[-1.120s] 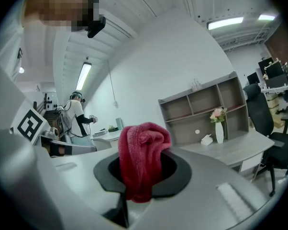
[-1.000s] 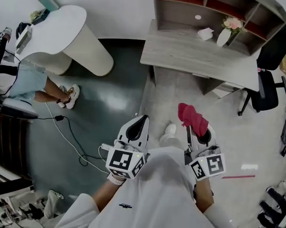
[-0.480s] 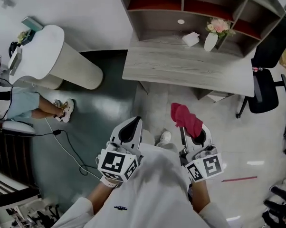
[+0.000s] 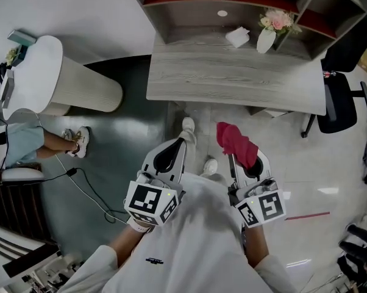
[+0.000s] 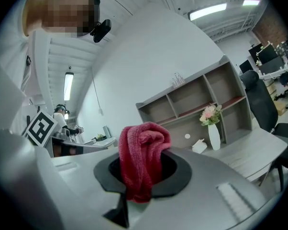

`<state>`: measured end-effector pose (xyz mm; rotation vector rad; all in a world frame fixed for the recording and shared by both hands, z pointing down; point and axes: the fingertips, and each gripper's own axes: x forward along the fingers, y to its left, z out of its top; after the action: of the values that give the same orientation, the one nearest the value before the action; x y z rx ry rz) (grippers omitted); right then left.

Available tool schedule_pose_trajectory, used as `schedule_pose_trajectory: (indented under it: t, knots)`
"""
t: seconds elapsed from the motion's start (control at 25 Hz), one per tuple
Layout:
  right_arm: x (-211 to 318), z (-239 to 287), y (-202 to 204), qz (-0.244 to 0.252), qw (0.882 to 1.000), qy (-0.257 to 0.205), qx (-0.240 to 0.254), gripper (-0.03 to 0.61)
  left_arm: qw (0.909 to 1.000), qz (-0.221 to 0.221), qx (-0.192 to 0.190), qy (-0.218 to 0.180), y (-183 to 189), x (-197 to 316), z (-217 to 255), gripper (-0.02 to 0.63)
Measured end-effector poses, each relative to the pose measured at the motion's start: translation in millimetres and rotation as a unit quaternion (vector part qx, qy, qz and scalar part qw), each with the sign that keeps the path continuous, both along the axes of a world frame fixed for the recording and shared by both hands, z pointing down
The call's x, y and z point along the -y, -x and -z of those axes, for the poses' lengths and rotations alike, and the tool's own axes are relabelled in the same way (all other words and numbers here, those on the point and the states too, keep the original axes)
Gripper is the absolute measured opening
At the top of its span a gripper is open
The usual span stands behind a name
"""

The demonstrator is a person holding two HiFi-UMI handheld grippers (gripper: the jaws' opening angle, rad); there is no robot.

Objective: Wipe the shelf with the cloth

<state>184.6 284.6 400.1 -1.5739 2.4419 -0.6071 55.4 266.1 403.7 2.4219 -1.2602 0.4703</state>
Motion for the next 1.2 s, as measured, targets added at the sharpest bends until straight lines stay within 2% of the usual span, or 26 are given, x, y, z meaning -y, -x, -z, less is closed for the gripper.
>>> schedule_pose_trajectory:
  t: [0.16, 0.32, 0.48, 0.68, 0.96, 1.2]
  knots:
    - [44, 5, 16, 0.001, 1.000, -0.003, -0.014, 0.074, 0.9999, 0.005, -0.014, -0.004, 17, 45, 1, 0.006]
    - [102, 14, 31, -0.006, 0.999, -0.003, -0.033, 0.074, 0.9986, 0.024, -0.025, -0.041, 38, 101, 18, 0.006]
    - [158, 37, 63, -0.009, 0.999, -0.021, -0.041, 0.074, 0.9976, 0.025, -0.053, -0.036, 65, 159, 27, 0.006]
    - [217, 52, 90, -0.009, 0.996, -0.043, -0.072, 0.074, 0.9958, 0.009, -0.073, -0.055, 79, 227, 43, 0.006]
    - [279, 49, 121, -0.040, 0.995, -0.052, -0.074, 0.075, 0.9947, -0.013, -0.088, -0.052, 108, 285, 31, 0.006]
    - [292, 49, 129, -0.053, 0.993, -0.051, -0.094, 0.075, 0.9945, -0.032, -0.094, -0.033, 109, 302, 22, 0.006]
